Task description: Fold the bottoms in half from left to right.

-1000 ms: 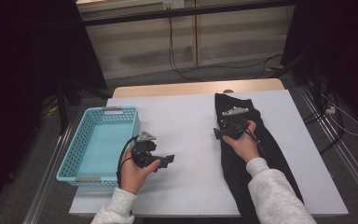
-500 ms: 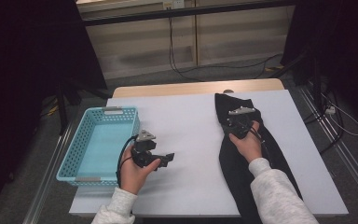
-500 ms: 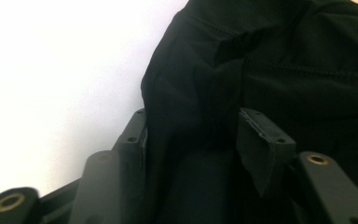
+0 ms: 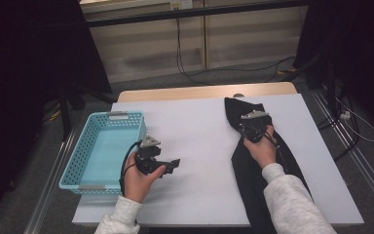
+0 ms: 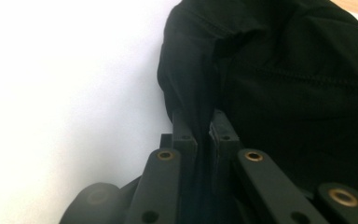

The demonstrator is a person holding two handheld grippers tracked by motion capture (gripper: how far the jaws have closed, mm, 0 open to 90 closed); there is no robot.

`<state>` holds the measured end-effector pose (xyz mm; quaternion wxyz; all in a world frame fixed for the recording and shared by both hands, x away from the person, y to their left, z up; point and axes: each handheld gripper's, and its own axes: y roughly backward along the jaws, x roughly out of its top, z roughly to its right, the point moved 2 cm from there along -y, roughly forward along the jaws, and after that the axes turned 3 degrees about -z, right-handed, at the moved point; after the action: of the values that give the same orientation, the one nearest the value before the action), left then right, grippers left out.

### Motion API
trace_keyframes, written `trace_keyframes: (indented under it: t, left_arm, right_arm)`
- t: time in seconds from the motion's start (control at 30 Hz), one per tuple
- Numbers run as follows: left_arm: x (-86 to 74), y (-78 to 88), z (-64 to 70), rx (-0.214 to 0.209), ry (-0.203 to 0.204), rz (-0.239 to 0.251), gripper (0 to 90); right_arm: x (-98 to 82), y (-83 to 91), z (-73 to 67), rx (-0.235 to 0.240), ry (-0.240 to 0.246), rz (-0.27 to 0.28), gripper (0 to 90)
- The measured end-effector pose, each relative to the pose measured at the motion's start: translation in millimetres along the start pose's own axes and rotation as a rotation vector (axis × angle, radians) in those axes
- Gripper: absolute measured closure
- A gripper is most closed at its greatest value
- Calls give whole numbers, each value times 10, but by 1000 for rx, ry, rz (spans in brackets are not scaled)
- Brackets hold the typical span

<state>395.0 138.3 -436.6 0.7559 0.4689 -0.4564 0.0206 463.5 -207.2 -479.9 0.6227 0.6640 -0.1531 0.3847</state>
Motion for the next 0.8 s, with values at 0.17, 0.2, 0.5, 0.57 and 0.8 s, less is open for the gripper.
trace_keyframes:
  t: [0.17, 0.2, 0.5, 0.57, 0.8]
  left_arm:
    - [22, 25, -31, 12, -1, 8, 124]
    - [25, 25, -34, 15, -5, 7, 124]
    - [37, 45, -58, 15, 9, 13, 124]
    - [34, 56, -78, 19, 10, 11, 124]
    - [31, 101, -144, 28, 32, 19, 124]
  right_arm:
    - [19, 10, -82, 56, -1, 17, 842]
    - [28, 10, -119, 65, 10, 17, 842]
    - [153, -16, -641, 212, 92, 43, 843]
    - [194, -11, -826, 249, 133, 46, 843]
    - [240, 9, -1541, 434, 245, 23, 779]
